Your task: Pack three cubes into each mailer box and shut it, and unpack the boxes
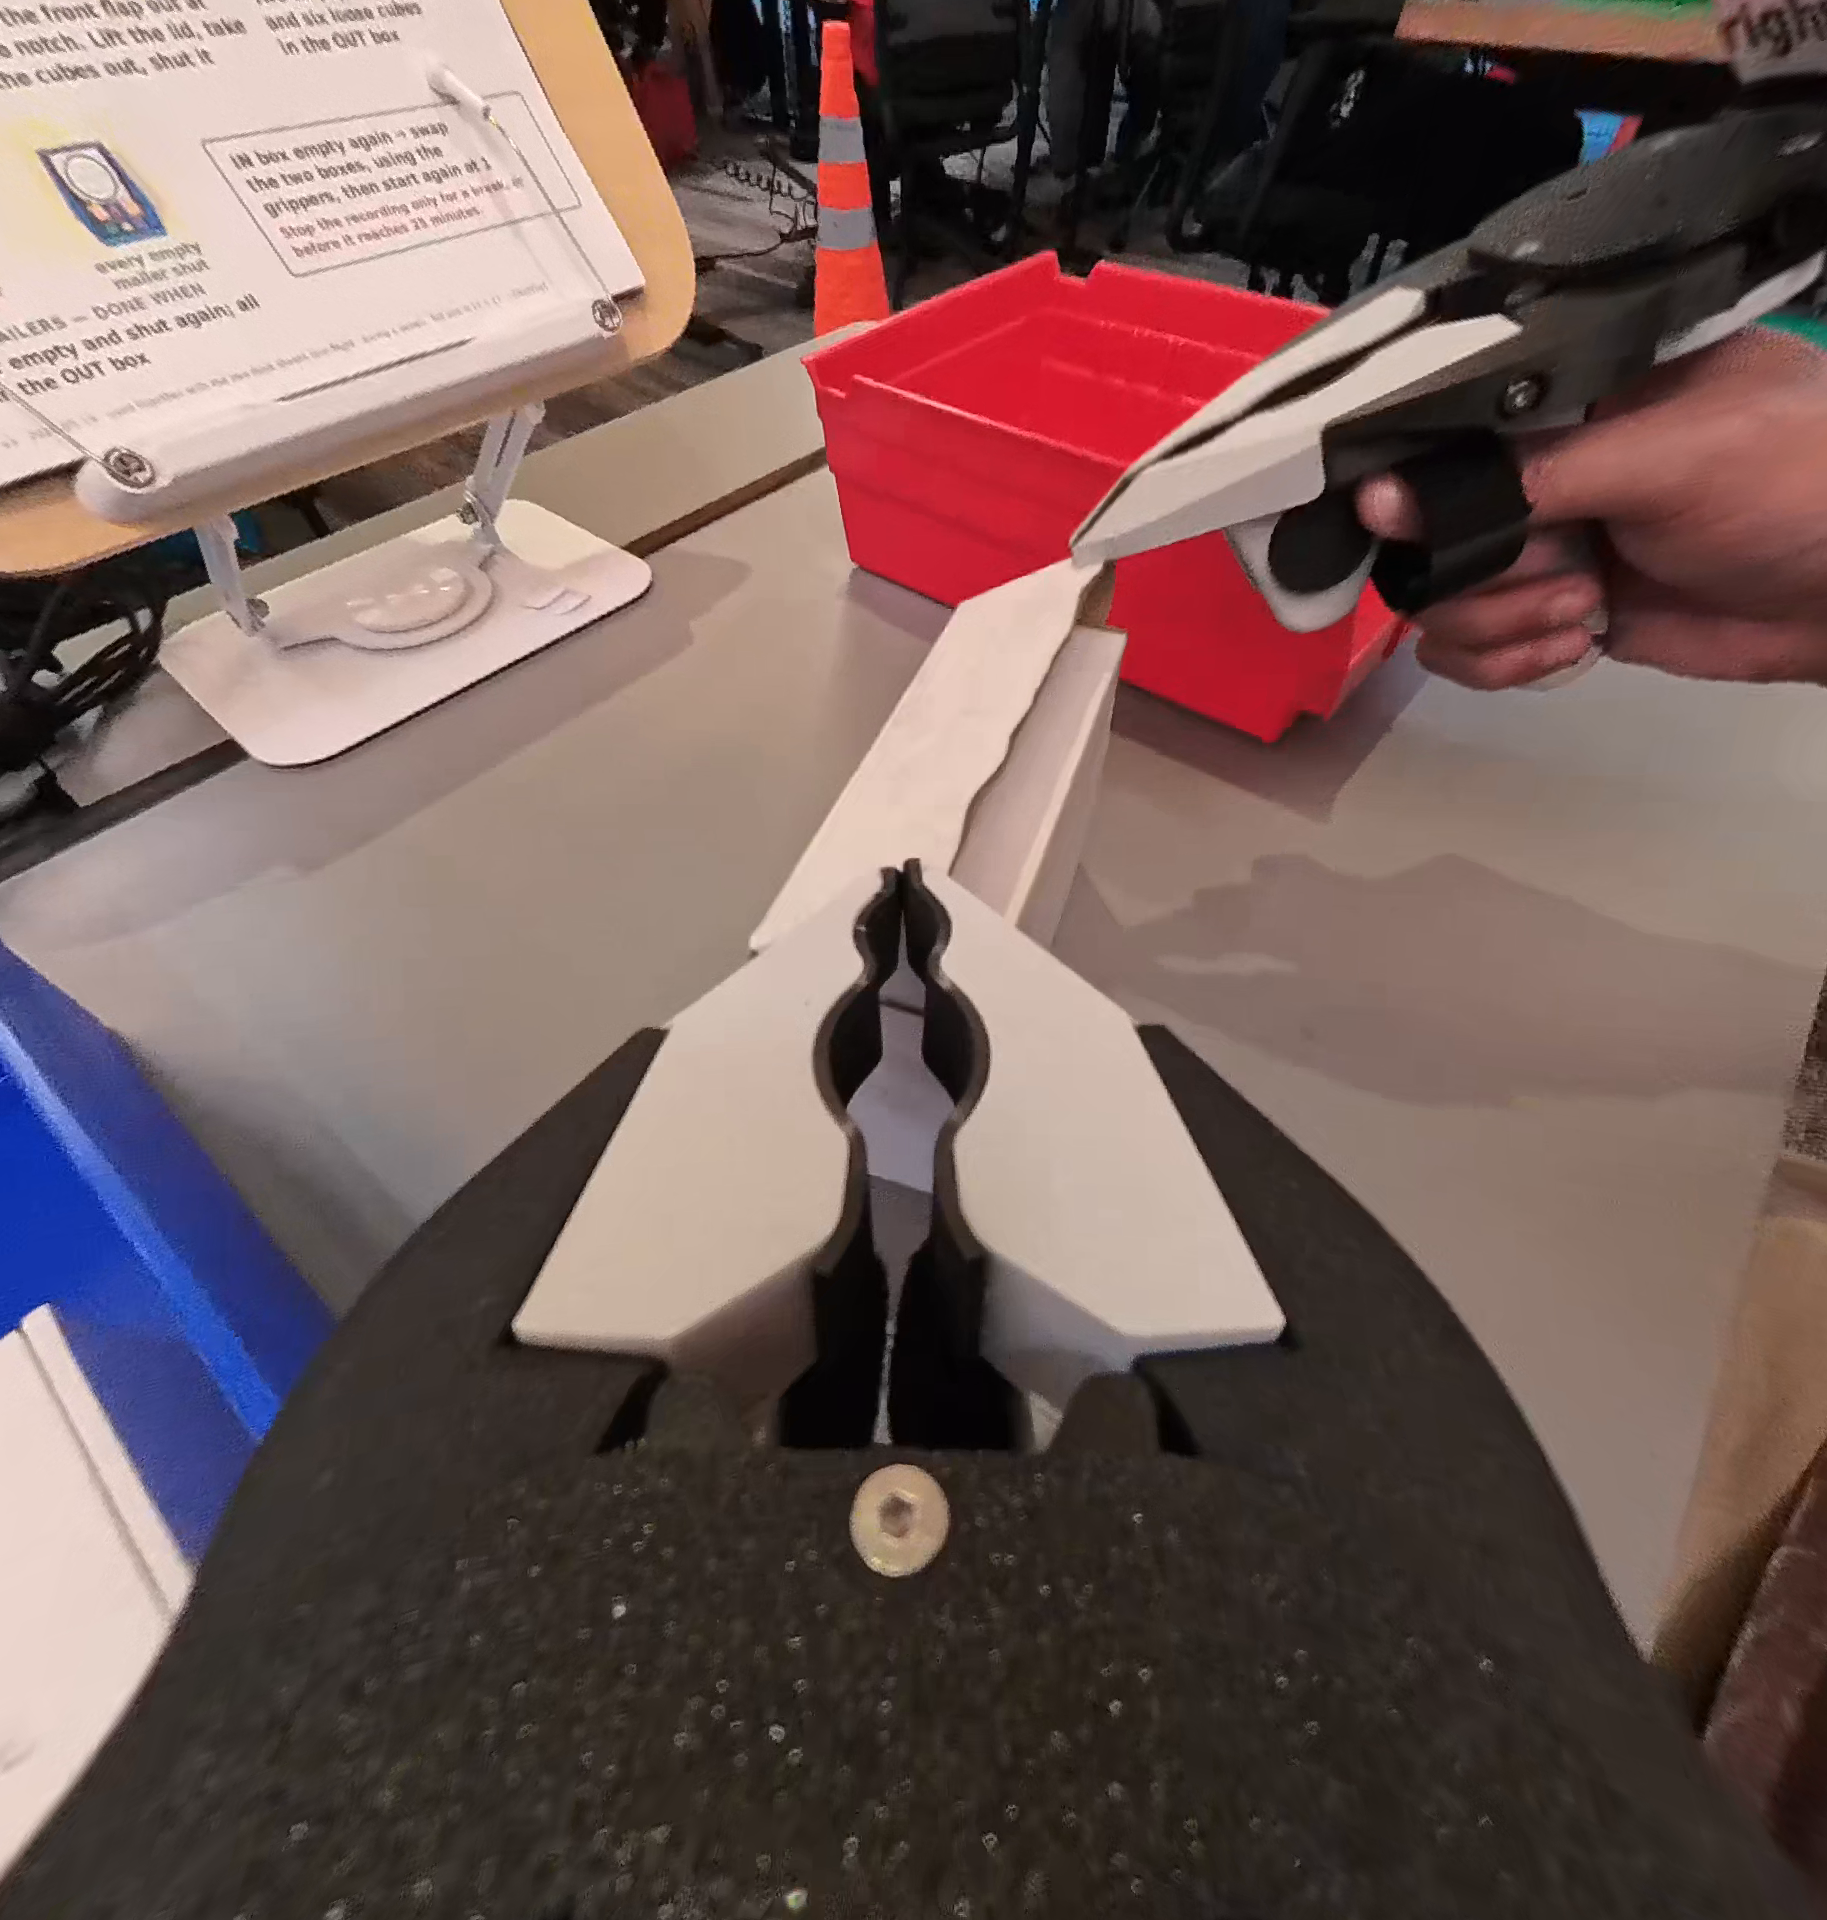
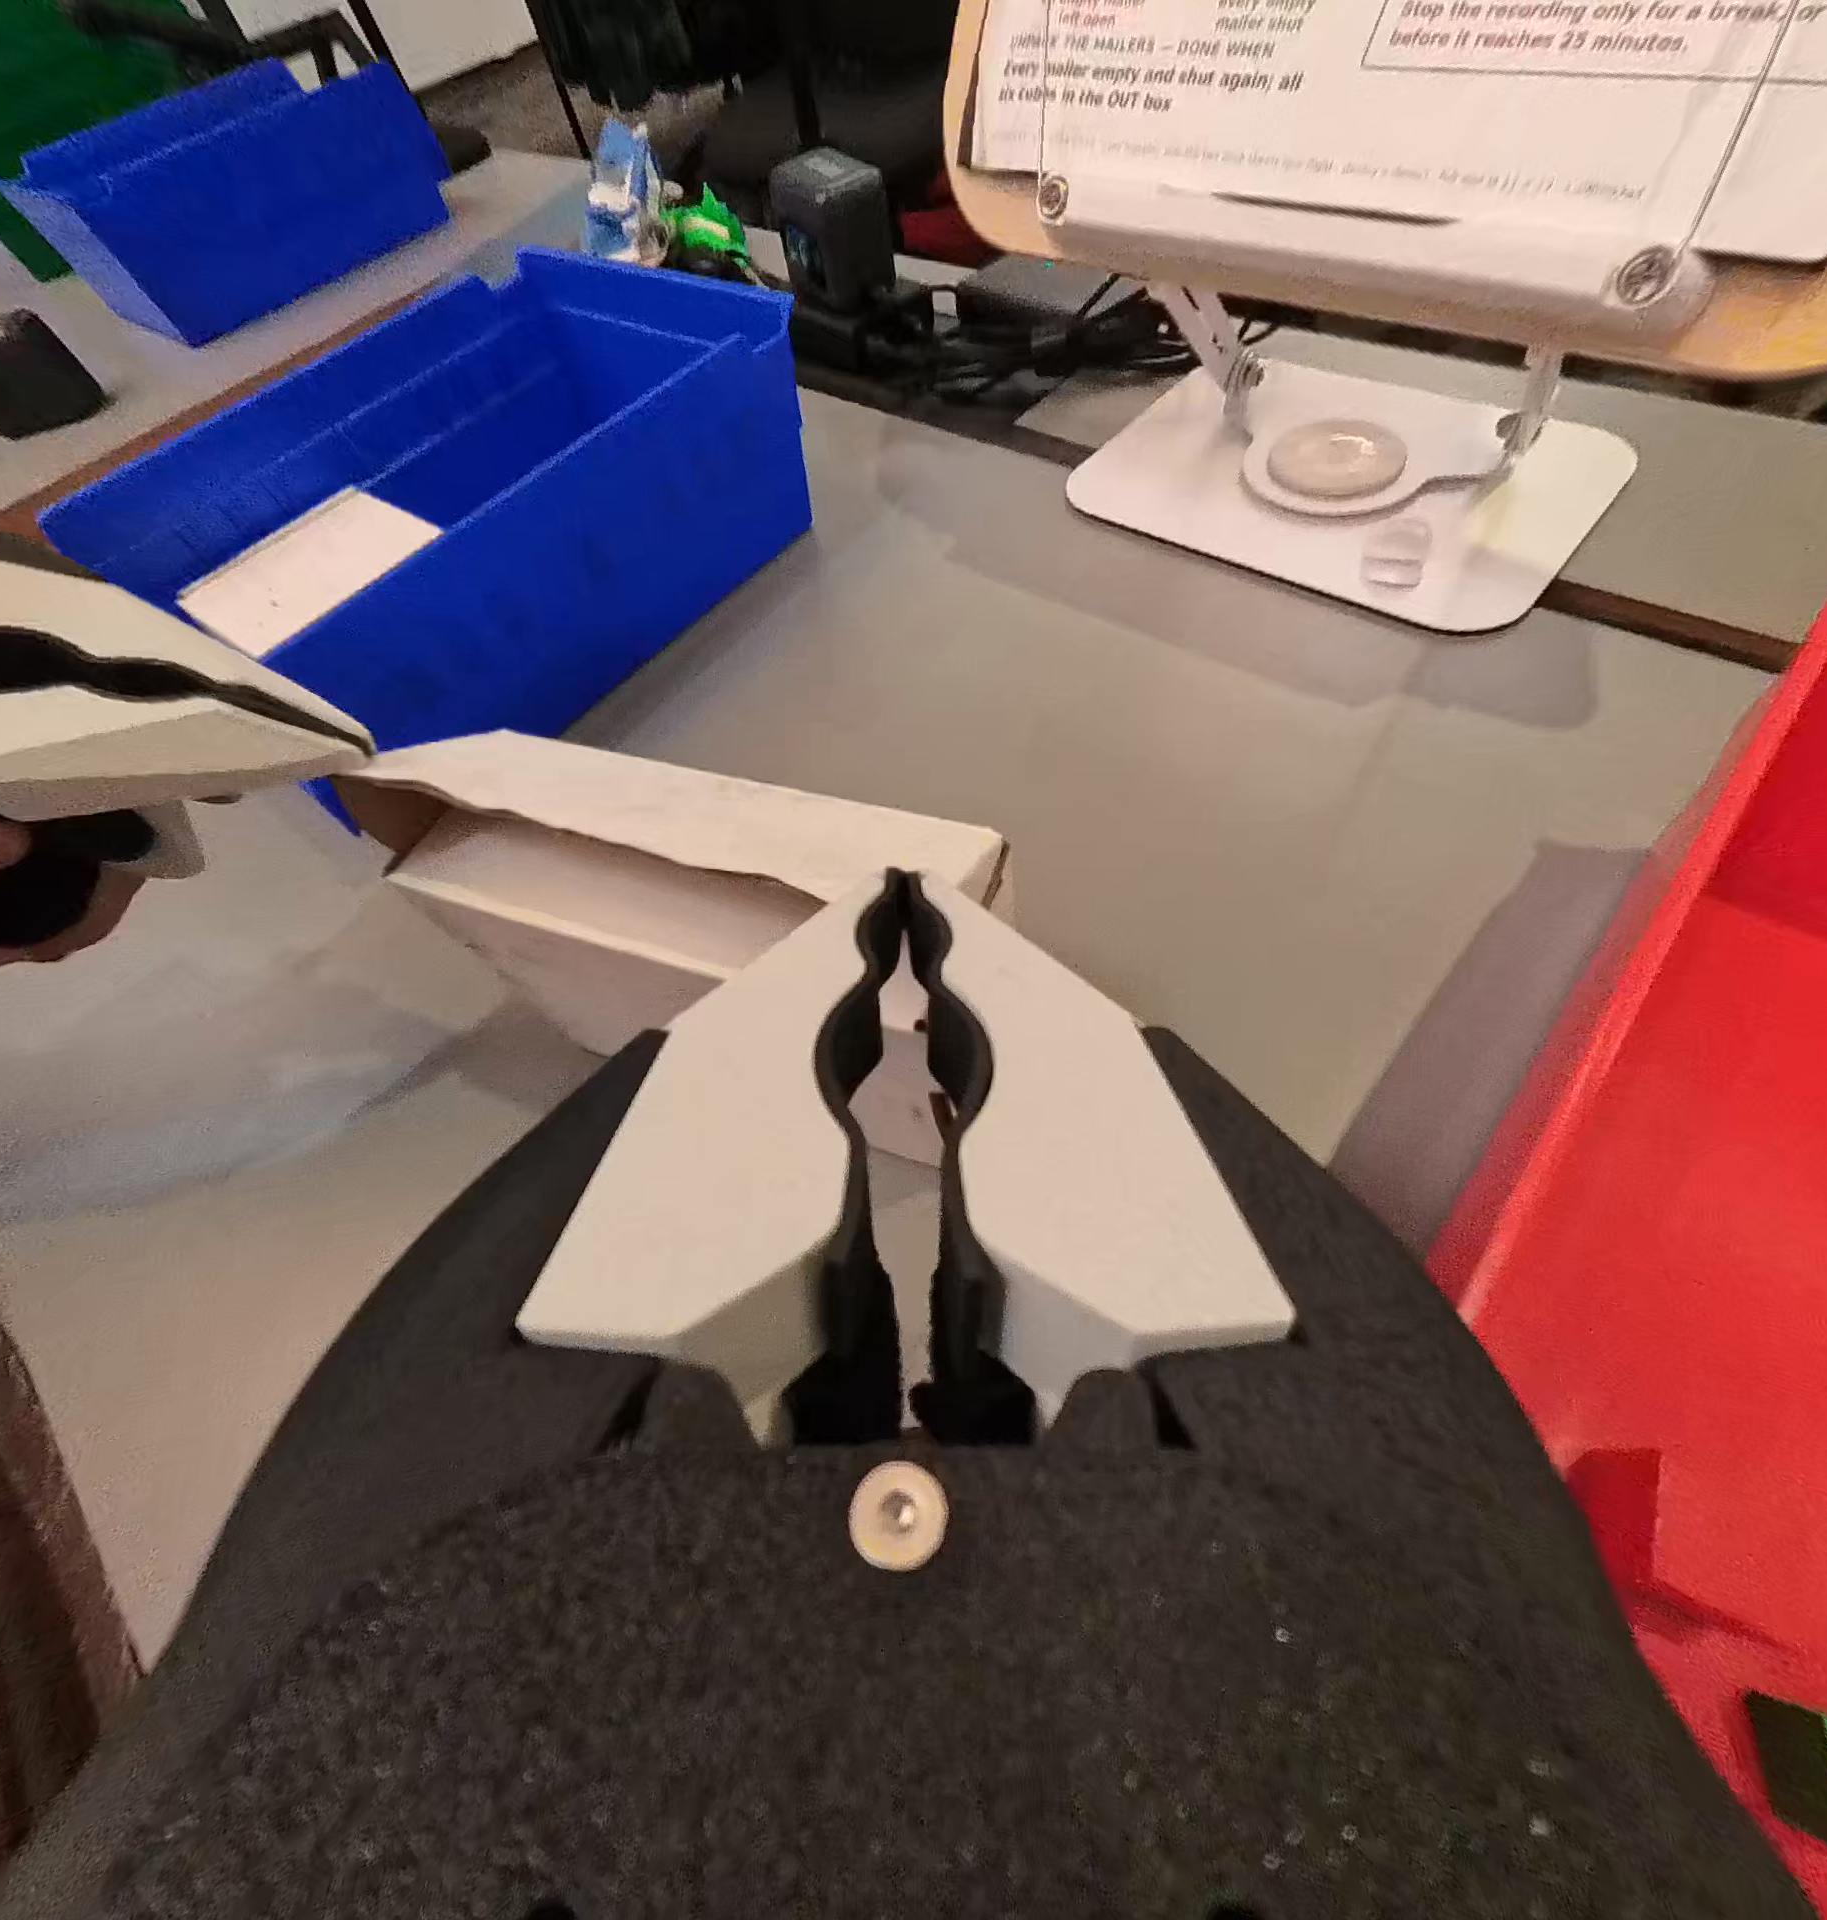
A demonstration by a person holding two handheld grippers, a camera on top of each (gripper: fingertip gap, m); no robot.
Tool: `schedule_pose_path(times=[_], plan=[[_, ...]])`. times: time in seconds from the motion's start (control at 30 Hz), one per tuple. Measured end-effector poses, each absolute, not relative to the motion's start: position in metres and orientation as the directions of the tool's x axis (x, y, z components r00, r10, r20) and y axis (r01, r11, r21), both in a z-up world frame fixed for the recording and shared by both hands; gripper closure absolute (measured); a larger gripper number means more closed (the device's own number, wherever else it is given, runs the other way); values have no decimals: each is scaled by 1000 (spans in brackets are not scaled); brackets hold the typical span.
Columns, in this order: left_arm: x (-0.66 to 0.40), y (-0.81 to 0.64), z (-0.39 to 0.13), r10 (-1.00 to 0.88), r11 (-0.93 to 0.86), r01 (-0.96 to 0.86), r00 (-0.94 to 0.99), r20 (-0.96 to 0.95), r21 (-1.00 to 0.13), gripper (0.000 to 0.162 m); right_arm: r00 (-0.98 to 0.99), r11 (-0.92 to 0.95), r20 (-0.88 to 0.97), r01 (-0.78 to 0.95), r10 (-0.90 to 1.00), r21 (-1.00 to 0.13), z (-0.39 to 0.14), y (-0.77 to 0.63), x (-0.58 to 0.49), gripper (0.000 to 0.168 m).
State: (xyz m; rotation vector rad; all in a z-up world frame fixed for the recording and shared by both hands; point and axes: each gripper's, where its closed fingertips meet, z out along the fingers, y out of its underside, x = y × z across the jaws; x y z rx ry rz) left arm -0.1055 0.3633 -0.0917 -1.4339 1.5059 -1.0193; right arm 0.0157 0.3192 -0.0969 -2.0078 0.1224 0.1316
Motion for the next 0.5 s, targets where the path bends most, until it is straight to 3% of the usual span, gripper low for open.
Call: schedule_pose_path(times=[0.2, 0.5], plan=[[-105, 360, -85, -999, 40, -334, -38, -29, -942, 162, 985, -396, -166, -168, -39, -903, -80, 314, 21, 168], [-104, 356, -103, -998, 29, -357, -56, -9, -934, 162, 977, -431, -211, -208, -42, -878, -107, 313, 18, 168]])
